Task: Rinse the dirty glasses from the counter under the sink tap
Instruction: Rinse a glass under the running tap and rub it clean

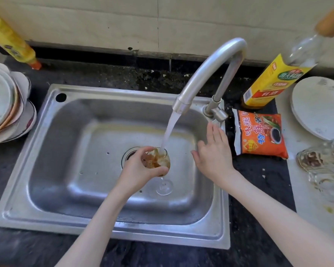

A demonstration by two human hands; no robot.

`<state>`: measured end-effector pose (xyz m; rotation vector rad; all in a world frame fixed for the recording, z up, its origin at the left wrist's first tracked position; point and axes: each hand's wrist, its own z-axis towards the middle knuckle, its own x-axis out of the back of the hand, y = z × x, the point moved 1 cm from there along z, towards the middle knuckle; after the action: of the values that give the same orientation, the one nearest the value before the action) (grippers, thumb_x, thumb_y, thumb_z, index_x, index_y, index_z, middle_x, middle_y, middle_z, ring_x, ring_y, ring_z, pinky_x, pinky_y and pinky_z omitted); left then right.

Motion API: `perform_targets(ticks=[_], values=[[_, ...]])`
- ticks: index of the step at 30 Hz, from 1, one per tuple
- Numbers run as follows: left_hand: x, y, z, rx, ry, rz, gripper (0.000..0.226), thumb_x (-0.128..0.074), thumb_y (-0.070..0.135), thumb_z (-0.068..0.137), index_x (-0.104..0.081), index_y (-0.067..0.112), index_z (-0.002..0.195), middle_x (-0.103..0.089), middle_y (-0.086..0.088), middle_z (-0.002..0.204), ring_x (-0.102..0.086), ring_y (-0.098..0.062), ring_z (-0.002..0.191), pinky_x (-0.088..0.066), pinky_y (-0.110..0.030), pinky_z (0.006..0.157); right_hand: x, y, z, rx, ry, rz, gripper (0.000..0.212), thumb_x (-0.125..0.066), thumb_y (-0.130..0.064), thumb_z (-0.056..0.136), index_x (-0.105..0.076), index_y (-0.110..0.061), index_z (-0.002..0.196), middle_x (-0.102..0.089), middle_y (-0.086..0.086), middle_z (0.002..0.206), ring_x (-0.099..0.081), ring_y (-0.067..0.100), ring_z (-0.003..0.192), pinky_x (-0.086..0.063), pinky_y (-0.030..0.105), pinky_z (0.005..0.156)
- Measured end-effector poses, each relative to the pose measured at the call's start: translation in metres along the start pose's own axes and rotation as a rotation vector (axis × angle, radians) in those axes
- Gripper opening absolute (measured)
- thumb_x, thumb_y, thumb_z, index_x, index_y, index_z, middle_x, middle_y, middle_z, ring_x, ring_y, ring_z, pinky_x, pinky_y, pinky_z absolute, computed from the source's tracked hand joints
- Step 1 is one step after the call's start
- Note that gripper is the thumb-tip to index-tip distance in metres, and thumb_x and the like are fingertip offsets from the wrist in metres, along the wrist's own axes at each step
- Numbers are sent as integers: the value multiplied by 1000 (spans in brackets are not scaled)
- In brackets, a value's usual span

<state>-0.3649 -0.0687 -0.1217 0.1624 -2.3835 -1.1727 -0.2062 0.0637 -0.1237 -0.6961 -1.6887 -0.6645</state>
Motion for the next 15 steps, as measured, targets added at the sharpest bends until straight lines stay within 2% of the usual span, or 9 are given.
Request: perform_targets(ticks=[3,5,7,9,12,15], values=[[1,0,-4,90,-45,-38,85,-80,49,35,-55,27,114,-64,8,98,-63,-8,92,-49,-28,88,5,-1,-6,-26,25,195,38,-55,-35,90,-65,-4,109,-32,27,147,-25,38,140,-15,45,114],[0,-2,-7,140,-60,-40,93,-80,52,36,-47,31,121,-65,7,99,-61,-8,97,-50,-27,80,14,-8,-18,-16,-45,397,40,-45,-35,96,-56,-12,126,-42,12,144,-32,27,136,-20,34,109],[-2,-3,-8,190,-61,-78,104,-81,52,36,-37,33,128,-66,4,99,-61,-11,96,-53,-33,79,20,-23,-31,-80,-315,751,39,-42,-36,98,-53,-16,129,-57,3,128,-52,18,117,-34,26,96],[-4,-1,-9,247,-58,-168,110,-85,46,43,-30,26,137,-66,-1,102,-66,-12,84,-53,-34,82,17,-40,-40,-187,-574,1081,37,-43,-36,98,-52,-17,128,-65,1,105,-63,16,93,-45,27,84],[-8,4,-12,342,-43,-280,92,-83,34,66,-28,17,137,-65,-11,107,-68,-14,66,-50,-30,81,7,-54,-48,-344,-658,1284,35,-45,-35,97,-48,-18,128,-63,2,84,-60,17,76,-51,31,72],[-12,6,-15,394,-24,-300,60,-74,39,75,-43,15,120,-66,-4,90,-63,-13,64,-49,-27,73,5,-62,-52,-460,-743,1450,33,-50,-33,96,-47,-17,125,-63,3,82,-59,15,73,-49,27,66]])
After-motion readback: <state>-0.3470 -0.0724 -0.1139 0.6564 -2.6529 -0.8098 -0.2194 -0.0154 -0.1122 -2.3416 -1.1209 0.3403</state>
